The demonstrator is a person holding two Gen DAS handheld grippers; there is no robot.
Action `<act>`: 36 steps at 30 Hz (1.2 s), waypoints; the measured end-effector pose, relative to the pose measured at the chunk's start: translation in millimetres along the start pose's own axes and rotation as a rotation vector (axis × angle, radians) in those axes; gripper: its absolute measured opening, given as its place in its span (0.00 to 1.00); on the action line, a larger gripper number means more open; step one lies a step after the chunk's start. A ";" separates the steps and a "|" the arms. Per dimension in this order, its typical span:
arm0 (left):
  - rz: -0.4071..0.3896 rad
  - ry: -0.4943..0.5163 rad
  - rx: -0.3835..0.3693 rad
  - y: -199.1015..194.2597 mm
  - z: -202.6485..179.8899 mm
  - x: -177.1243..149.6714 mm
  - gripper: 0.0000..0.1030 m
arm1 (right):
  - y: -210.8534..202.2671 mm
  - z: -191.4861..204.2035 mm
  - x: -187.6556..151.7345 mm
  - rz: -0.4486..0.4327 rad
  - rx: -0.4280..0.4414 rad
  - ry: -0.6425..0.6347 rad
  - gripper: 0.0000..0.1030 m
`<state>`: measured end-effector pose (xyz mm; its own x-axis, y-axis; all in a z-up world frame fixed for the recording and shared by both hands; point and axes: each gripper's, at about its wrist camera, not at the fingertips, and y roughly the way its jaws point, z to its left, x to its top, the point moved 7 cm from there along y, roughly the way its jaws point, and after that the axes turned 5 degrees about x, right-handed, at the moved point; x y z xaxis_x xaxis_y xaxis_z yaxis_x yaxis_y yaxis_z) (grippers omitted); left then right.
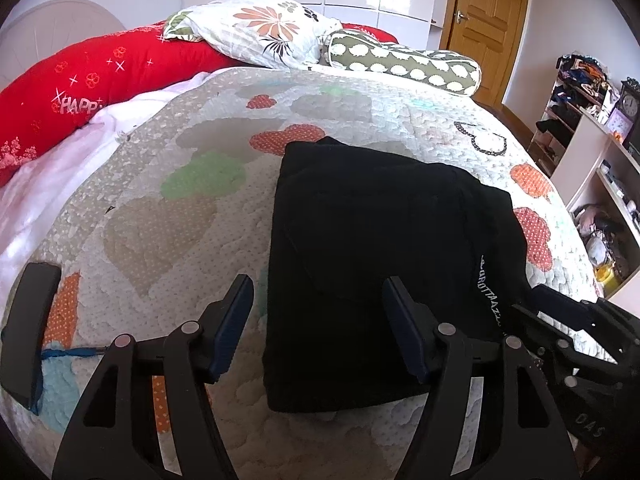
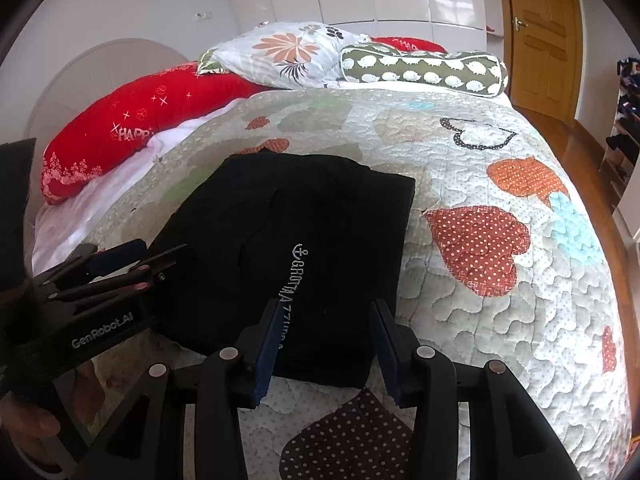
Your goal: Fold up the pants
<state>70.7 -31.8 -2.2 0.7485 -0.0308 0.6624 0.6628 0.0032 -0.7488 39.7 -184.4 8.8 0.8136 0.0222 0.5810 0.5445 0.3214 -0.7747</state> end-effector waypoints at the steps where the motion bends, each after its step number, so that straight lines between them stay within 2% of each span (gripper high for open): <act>1: -0.004 0.010 -0.001 0.3 -1.5 0.3 0.65 | -2.2 -0.4 0.8 -0.004 0.003 0.004 0.42; 4: -0.010 0.036 -0.009 2.9 -4.5 2.7 0.65 | -9.1 -3.0 5.6 -0.017 -0.005 0.003 0.42; 9: -0.015 0.012 -0.054 9.0 -1.2 3.3 0.65 | -16.3 -8.6 16.0 -0.055 -0.016 0.014 0.42; 12: -0.009 -0.005 -0.066 11.5 3.5 3.3 0.74 | -11.2 -6.6 18.5 -0.046 -0.013 0.009 0.42; 17: -0.015 0.003 -0.070 11.7 5.9 4.8 0.74 | 12.1 -5.5 10.0 0.006 -0.042 0.005 0.43; 25: -0.035 0.010 -0.064 10.0 9.7 10.1 0.74 | 4.3 -7.4 18.6 -0.013 -0.038 0.021 0.43; 36: -0.030 -0.013 -0.092 11.3 13.7 13.6 0.74 | 3.1 -1.9 25.6 -0.035 -0.028 0.021 0.45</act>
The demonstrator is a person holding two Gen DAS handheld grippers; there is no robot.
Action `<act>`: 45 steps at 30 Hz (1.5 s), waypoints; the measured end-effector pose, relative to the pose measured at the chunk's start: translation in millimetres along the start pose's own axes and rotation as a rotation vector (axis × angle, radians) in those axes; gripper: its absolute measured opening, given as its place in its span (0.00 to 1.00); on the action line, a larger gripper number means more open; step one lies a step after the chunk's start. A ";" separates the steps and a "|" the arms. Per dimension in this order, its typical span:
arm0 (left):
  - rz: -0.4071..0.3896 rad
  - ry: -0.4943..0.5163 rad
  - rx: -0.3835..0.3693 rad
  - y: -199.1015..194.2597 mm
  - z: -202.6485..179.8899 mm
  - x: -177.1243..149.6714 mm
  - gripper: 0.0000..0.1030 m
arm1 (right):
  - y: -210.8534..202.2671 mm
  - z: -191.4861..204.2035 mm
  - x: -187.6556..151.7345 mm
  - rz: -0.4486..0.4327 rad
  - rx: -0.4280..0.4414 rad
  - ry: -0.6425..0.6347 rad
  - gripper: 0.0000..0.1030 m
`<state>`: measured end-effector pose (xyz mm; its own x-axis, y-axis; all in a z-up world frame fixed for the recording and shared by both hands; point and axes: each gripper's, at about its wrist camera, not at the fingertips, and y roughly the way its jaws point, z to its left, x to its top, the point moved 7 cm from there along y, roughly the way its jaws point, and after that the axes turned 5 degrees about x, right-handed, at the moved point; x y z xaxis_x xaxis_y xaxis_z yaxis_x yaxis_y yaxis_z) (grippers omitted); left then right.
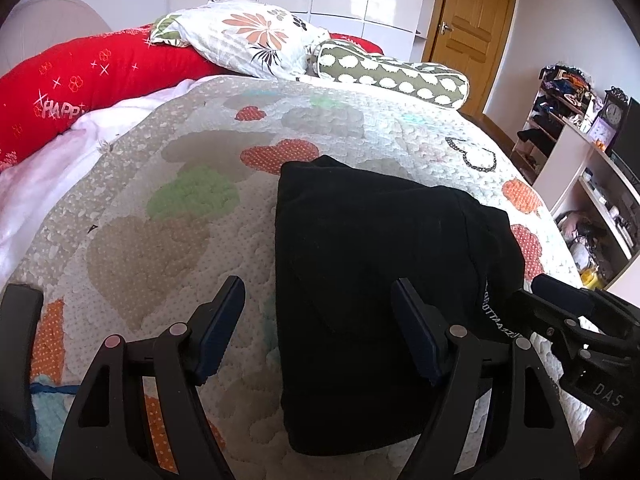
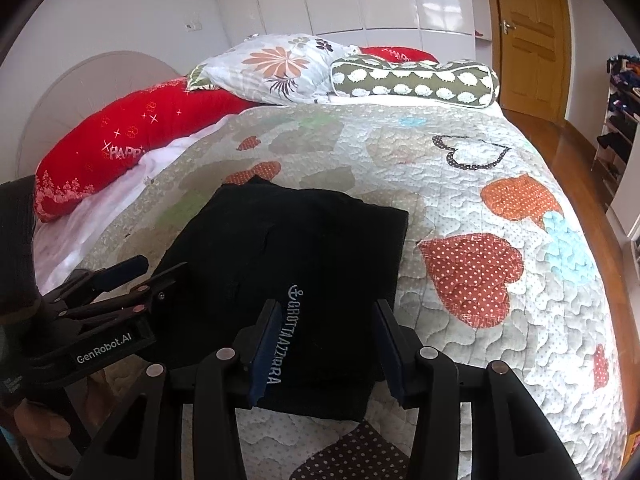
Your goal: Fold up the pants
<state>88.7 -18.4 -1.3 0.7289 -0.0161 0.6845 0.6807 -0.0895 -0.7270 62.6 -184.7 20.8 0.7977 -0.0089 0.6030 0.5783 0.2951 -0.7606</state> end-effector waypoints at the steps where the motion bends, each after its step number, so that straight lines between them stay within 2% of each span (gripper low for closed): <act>1: 0.000 -0.002 -0.002 0.1 0.0 0.0 0.74 | 1.4 0.2 0.1 0.004 0.000 0.002 0.45; 15: 0.012 0.003 -0.017 5.7 -3.3 -0.2 0.74 | 9.6 -2.0 -1.9 0.017 0.000 0.019 0.46; 22: 0.025 -0.003 -0.048 9.4 -5.9 -0.6 0.74 | 11.5 -13.3 0.3 0.016 -0.002 0.044 0.46; 26: 0.041 -0.014 -0.077 12.6 -5.4 -0.8 0.74 | 13.9 -22.3 1.3 0.020 0.001 0.060 0.51; 29: 0.053 -0.027 -0.096 15.9 -4.3 -0.3 0.74 | 15.9 -30.3 1.3 0.020 0.012 0.082 0.57; 32: 0.065 -0.041 -0.114 18.3 -3.7 -0.8 0.74 | 18.9 -37.4 1.6 0.025 0.028 0.106 0.58; 37: 0.099 -0.068 -0.151 25.6 -1.5 -0.6 0.77 | 32.9 -42.9 0.8 0.048 0.109 0.151 0.61; 39: 0.104 -0.074 -0.158 26.4 -1.2 -0.1 0.77 | 36.2 -45.3 0.7 0.054 0.111 0.161 0.62; 42: 0.092 -0.059 -0.137 22.8 -1.6 1.5 0.77 | 27.3 -45.4 6.4 0.015 0.062 0.142 0.62; 45: 0.029 -0.018 -0.063 11.0 -1.1 6.5 0.77 | 13.2 -44.1 14.1 -0.029 0.003 0.109 0.62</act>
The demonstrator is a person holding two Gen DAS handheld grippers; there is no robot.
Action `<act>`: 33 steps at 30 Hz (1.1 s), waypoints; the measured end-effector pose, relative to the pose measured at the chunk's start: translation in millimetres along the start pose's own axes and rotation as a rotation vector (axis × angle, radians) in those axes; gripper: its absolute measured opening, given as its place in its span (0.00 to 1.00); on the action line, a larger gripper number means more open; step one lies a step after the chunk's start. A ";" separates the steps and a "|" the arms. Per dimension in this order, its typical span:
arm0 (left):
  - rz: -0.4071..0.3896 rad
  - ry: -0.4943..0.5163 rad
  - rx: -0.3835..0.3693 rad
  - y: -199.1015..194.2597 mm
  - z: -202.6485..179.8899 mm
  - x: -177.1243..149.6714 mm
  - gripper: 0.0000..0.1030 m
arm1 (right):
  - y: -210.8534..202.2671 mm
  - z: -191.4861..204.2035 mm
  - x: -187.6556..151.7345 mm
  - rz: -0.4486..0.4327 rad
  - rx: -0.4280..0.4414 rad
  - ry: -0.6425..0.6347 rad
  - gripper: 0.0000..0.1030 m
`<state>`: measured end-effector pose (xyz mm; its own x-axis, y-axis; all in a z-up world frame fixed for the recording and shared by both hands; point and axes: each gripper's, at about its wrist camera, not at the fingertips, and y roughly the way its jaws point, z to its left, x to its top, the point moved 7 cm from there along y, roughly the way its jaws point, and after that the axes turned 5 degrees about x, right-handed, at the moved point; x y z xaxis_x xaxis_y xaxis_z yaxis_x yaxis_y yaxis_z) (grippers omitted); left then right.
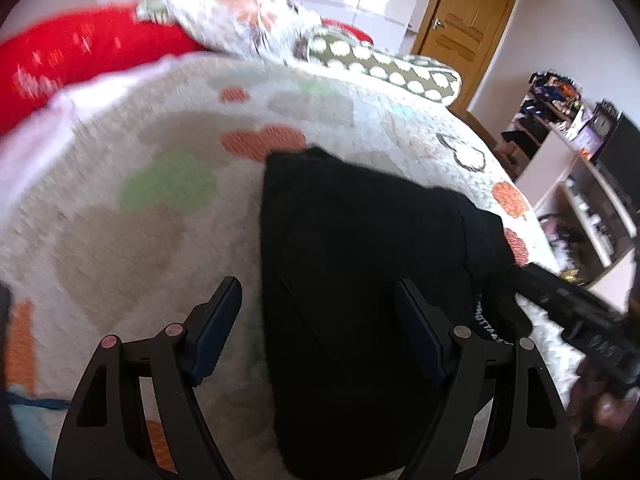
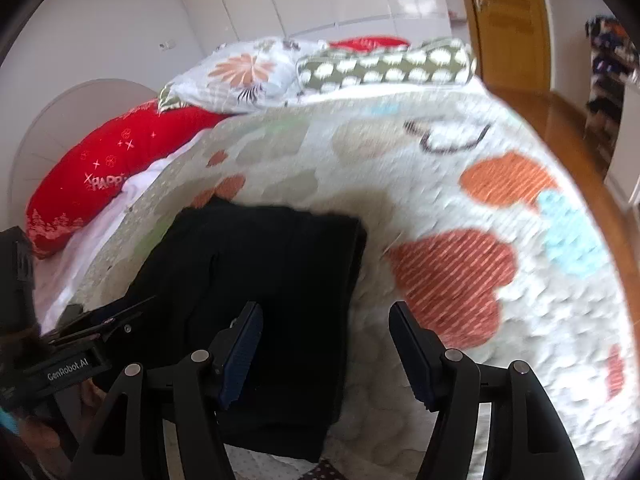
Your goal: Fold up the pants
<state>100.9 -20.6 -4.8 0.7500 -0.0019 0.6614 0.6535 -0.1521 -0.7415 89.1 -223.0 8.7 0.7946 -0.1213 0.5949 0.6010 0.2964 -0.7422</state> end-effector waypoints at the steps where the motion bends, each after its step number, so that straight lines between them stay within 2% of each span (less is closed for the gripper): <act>1: -0.026 0.017 0.028 -5.3 -0.3 1.8 0.77 | -5.0 1.5 2.3 -0.015 -0.001 -0.001 0.62; 6: -0.125 0.044 0.122 -27.0 -1.8 4.3 0.77 | -22.3 17.3 2.9 -0.054 -0.021 -0.051 0.62; 11: -0.142 0.046 0.157 -43.3 -0.8 1.6 0.77 | -30.6 34.0 -2.9 -0.066 -0.024 -0.075 0.62; 16: -0.157 0.025 0.137 -56.3 -0.6 -3.1 0.77 | -41.1 44.4 -10.4 -0.071 -0.021 -0.089 0.62; 22: -0.059 0.023 0.105 -38.3 -3.3 -9.2 0.77 | -47.1 42.2 -15.1 -0.043 -0.026 -0.090 0.62; 25: 0.000 -0.028 0.063 -24.5 3.6 -11.6 0.77 | -41.4 29.3 -13.9 -0.028 -0.028 -0.059 0.62; 28: 0.062 -0.068 0.020 -10.3 11.7 -10.9 0.77 | -22.1 16.5 -13.1 0.017 -0.001 -0.028 0.62; 33: 0.153 -0.137 -0.071 17.0 23.9 -4.2 0.77 | 18.9 1.4 -9.5 0.089 0.117 0.050 0.62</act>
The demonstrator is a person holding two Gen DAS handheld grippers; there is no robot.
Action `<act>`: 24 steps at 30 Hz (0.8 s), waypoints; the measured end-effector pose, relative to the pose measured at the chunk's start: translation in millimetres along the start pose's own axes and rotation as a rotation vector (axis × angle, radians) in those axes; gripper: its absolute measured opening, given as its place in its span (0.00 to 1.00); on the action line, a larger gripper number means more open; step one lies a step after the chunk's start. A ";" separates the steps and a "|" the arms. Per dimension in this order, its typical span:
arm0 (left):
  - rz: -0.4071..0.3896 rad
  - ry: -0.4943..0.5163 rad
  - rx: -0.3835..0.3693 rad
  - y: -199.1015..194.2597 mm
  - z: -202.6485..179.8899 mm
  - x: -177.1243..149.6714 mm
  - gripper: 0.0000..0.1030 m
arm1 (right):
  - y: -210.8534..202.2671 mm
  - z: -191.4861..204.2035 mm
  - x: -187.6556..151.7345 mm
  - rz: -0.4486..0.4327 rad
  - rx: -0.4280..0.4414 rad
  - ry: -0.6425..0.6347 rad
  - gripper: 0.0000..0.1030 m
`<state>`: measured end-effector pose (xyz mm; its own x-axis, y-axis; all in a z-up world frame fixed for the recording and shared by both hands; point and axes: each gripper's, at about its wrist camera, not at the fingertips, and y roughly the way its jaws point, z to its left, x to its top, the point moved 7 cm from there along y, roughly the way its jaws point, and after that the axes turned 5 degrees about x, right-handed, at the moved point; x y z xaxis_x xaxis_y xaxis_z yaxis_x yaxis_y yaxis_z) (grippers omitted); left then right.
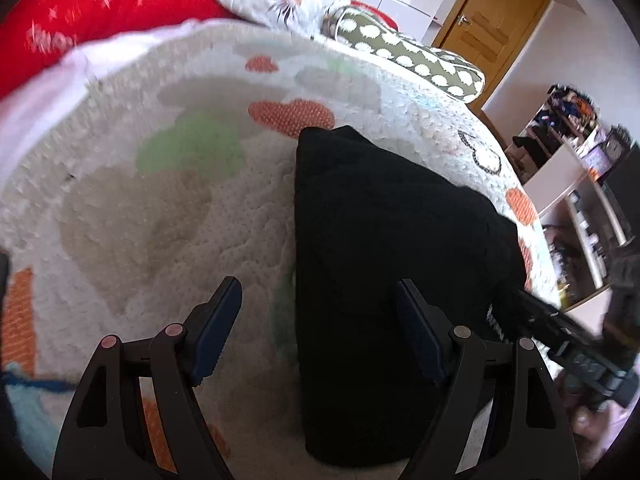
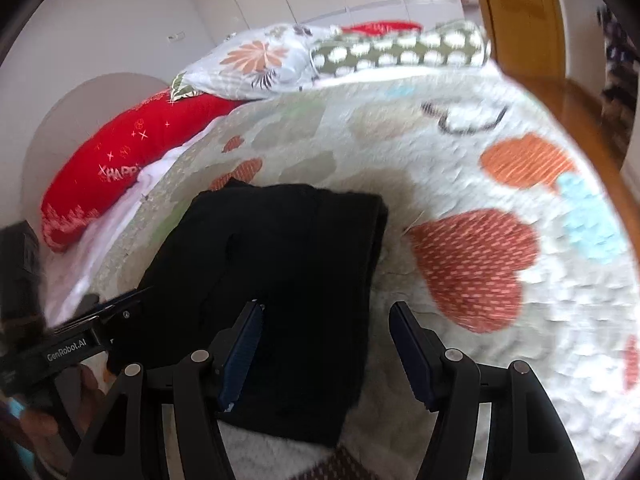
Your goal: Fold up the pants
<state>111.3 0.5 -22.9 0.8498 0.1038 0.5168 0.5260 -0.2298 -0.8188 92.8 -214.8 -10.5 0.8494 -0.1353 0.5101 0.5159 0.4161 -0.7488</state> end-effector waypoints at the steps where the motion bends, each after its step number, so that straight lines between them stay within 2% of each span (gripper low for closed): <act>1: 0.015 -0.007 -0.022 4.2 -0.8 2.0 0.77 | 6.1 -3.3 1.1 0.008 0.020 0.016 0.62; 2: 0.033 -0.009 -0.039 8.6 -1.5 3.7 0.77 | 12.1 -4.9 2.3 0.014 0.048 0.030 0.62; 4: 0.049 0.007 -0.070 18.2 -8.2 7.0 0.85 | 20.4 -3.4 4.8 0.015 0.119 0.043 0.61; 5: 0.042 0.012 -0.079 20.2 -11.3 8.3 0.85 | 22.6 -1.3 6.1 0.009 0.148 0.043 0.53; 6: 0.036 0.017 -0.085 21.7 -14.4 9.0 0.85 | 25.0 1.2 7.0 0.003 0.170 0.046 0.50; 7: 0.032 0.021 -0.090 22.2 -16.2 10.0 0.83 | 26.2 1.4 7.3 0.001 0.163 0.042 0.43; 8: 0.028 0.028 -0.110 21.1 -21.1 10.4 0.77 | 25.4 1.8 8.1 -0.006 0.164 0.037 0.37; 9: 0.034 0.038 -0.142 19.5 -27.3 10.6 0.61 | 22.6 2.1 9.3 -0.016 0.171 0.038 0.33; 11: 0.015 0.060 -0.130 13.5 -34.7 15.4 0.55 | 10.3 5.1 14.4 -0.051 0.186 0.029 0.26; 12: 0.001 0.084 -0.134 8.5 -41.2 18.1 0.44 | 5.1 7.2 16.7 -0.060 0.192 0.025 0.25; 13: -0.011 0.101 -0.142 3.8 -47.2 20.7 0.37 | -1.4 10.3 19.5 -0.075 0.194 0.013 0.24; 14: -0.017 0.112 -0.154 -0.9 -52.9 23.7 0.35 | -9.4 13.7 23.0 -0.096 0.179 -0.008 0.24; 19: -0.027 0.158 -0.217 -18.6 -78.9 26.5 0.34 | -48.0 2.3 27.1 -0.170 0.159 0.022 0.23; 22: -0.011 0.186 -0.164 -5.1 -87.6 20.1 0.34 | -57.6 -18.3 21.6 -0.176 0.106 0.053 0.23; 24: 0.000 0.186 -0.085 11.6 -84.1 15.9 0.34 | -47.2 -36.0 16.1 -0.139 0.053 0.087 0.24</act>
<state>128.1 -81.9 -3.2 0.8246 -0.0751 0.5607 0.5148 -0.3116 -0.7987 86.2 -269.0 17.8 0.7776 -0.2711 0.5673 0.6247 0.4343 -0.6489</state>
